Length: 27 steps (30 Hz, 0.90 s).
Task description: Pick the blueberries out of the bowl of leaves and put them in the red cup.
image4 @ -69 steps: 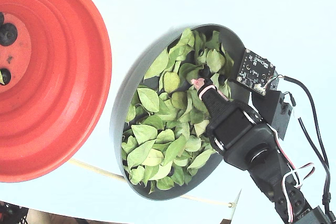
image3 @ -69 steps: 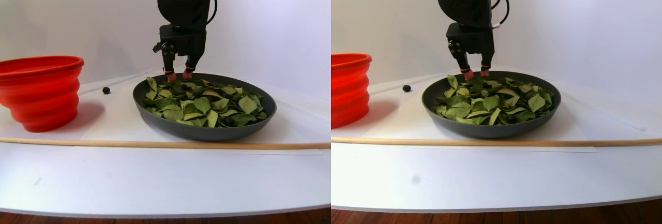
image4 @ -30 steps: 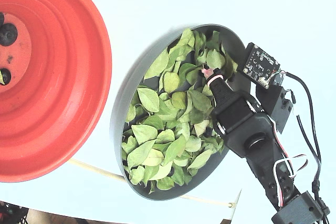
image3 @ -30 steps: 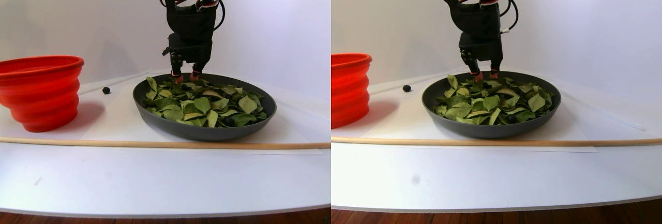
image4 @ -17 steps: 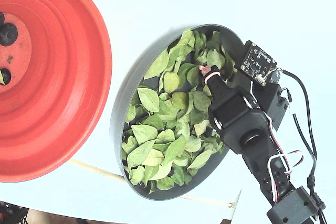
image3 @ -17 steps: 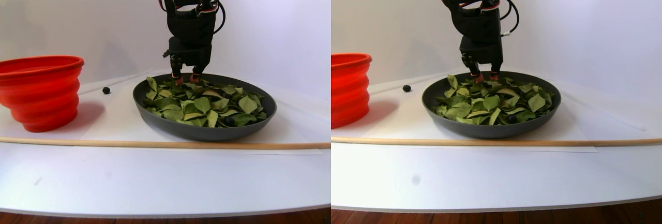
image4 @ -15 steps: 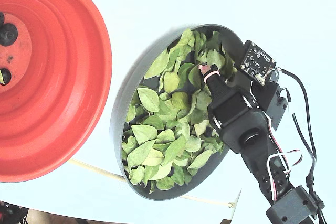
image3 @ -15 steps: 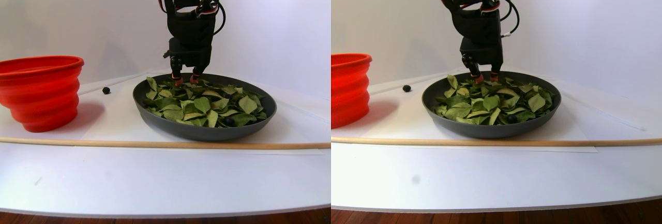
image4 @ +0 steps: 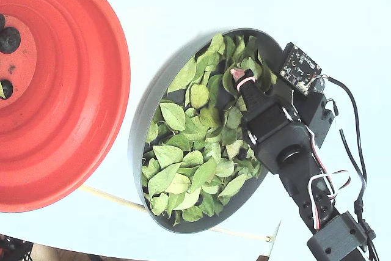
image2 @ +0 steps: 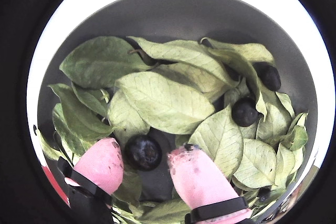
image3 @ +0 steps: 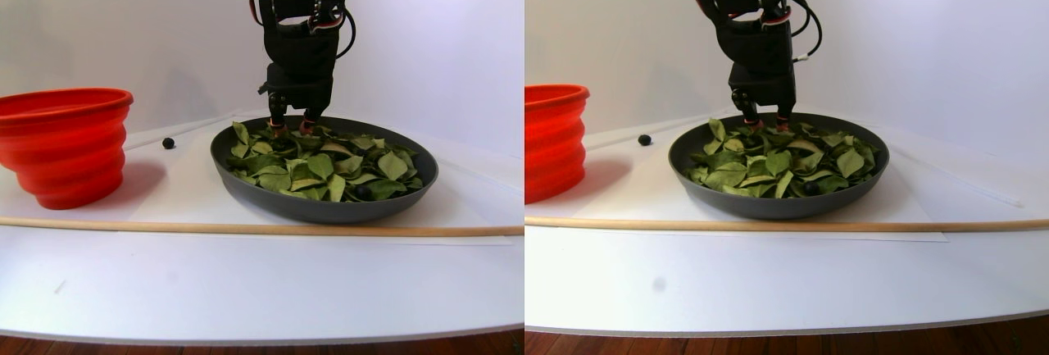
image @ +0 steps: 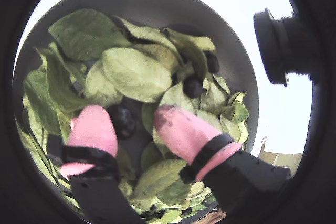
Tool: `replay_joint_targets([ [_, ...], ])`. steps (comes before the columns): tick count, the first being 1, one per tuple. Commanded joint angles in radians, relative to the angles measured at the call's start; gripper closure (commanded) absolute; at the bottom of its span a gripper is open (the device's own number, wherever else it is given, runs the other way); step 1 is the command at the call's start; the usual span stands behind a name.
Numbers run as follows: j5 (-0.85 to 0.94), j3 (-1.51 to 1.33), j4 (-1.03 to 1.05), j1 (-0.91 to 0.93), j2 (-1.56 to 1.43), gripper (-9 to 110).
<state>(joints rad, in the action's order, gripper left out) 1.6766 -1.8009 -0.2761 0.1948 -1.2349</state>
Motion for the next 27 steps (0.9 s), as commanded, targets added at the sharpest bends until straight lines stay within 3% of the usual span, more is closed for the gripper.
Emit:
replay_joint_targets([
  [1, -0.003, 0.048, -0.021, -0.002, -0.025, 85],
  [27, -0.034, 0.032, -0.023, -0.011, 0.015, 85],
])
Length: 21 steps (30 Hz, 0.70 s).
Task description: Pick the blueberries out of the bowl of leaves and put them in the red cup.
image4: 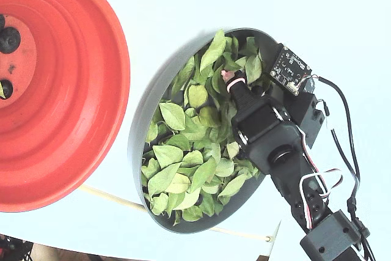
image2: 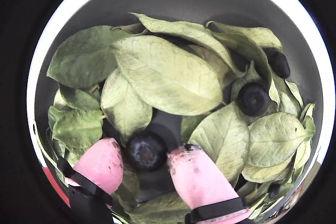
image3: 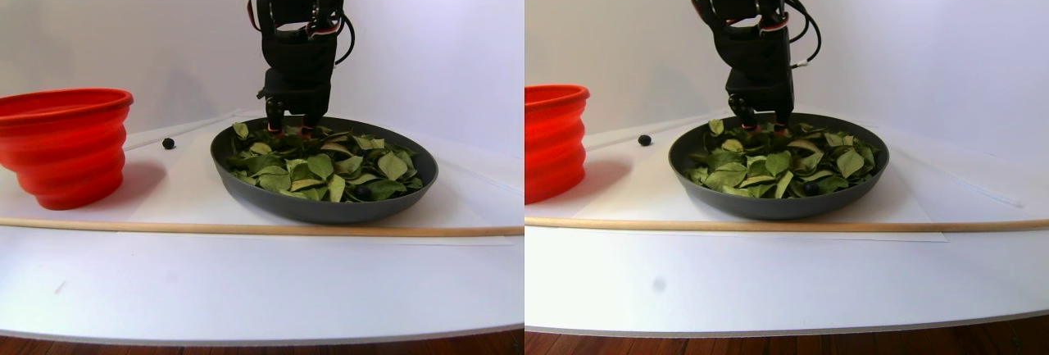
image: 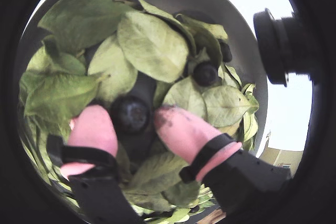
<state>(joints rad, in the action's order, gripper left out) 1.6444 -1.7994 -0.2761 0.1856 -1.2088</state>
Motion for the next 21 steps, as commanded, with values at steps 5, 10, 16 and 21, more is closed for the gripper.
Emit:
replay_joint_targets([
  [5, 0.000, 0.028, -0.021, -0.003, -0.005, 87],
  [10, 0.003, 0.034, -0.021, -0.003, 0.000, 90],
  [16, 0.006, 0.035, -0.021, -0.003, -0.006, 90],
  [21, 0.015, 0.021, -0.021, -0.002, -0.031, 90],
])
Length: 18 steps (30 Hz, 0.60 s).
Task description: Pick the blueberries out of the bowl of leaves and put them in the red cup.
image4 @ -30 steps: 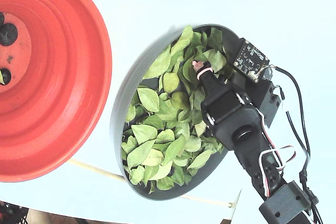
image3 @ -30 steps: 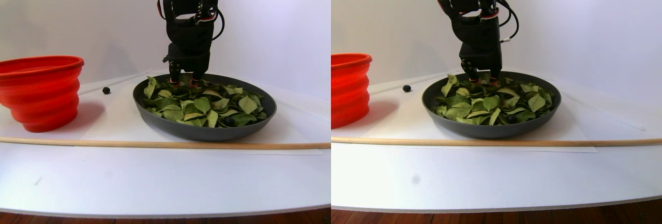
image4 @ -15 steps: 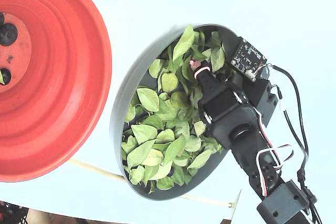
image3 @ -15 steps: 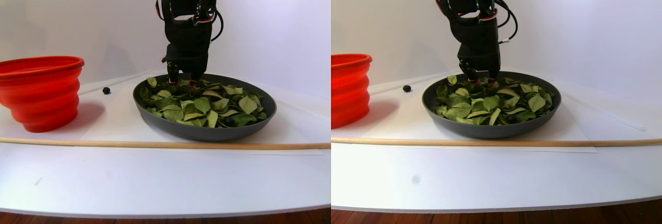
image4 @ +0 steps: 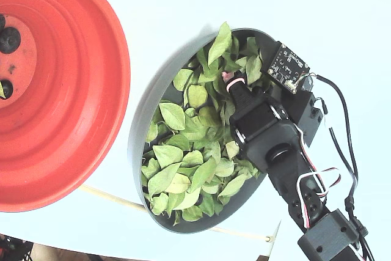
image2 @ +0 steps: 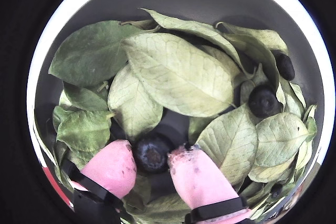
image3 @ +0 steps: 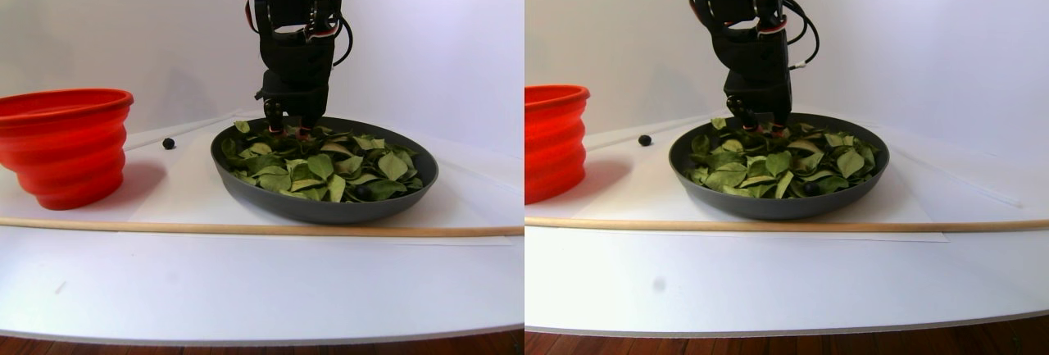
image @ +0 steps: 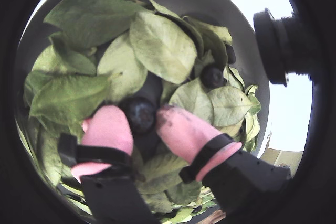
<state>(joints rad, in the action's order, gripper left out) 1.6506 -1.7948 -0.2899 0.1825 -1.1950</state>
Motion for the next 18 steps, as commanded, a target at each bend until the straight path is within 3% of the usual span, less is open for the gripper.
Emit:
replay_joint_targets([
  [1, 0.012, 0.014, -0.008, 0.002, -0.051, 90],
  [18, 0.025, -0.061, 0.005, -0.011, -0.184, 91],
])
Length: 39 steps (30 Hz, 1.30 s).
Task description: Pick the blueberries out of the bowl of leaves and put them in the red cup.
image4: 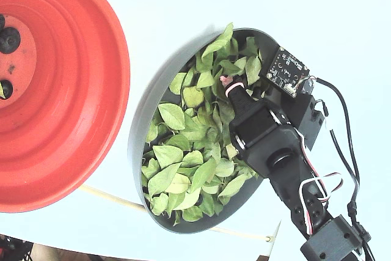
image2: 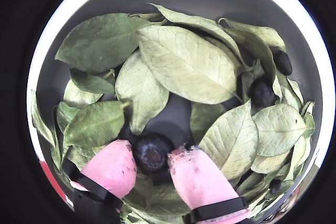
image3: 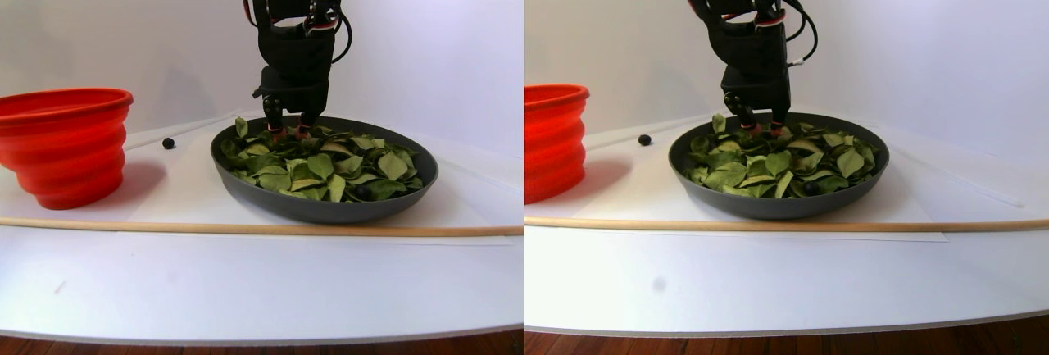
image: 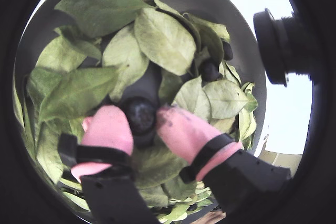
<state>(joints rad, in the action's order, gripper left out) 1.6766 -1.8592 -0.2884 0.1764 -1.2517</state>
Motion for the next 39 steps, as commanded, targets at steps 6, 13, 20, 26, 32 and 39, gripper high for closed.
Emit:
replay_joint_targets([
  [6, 0.003, -0.018, 0.014, -0.006, -0.167, 91],
  [13, 0.000, -0.043, 0.034, -0.012, -0.215, 91],
  [20, 0.000, -0.069, 0.072, -0.026, -0.264, 91],
  [26, -0.002, -0.103, 0.089, -0.040, -0.310, 90],
  [32, -0.003, -0.138, 0.118, -0.058, -0.362, 90],
  [39, -0.008, -0.170, 0.153, -0.080, -0.416, 90],
])
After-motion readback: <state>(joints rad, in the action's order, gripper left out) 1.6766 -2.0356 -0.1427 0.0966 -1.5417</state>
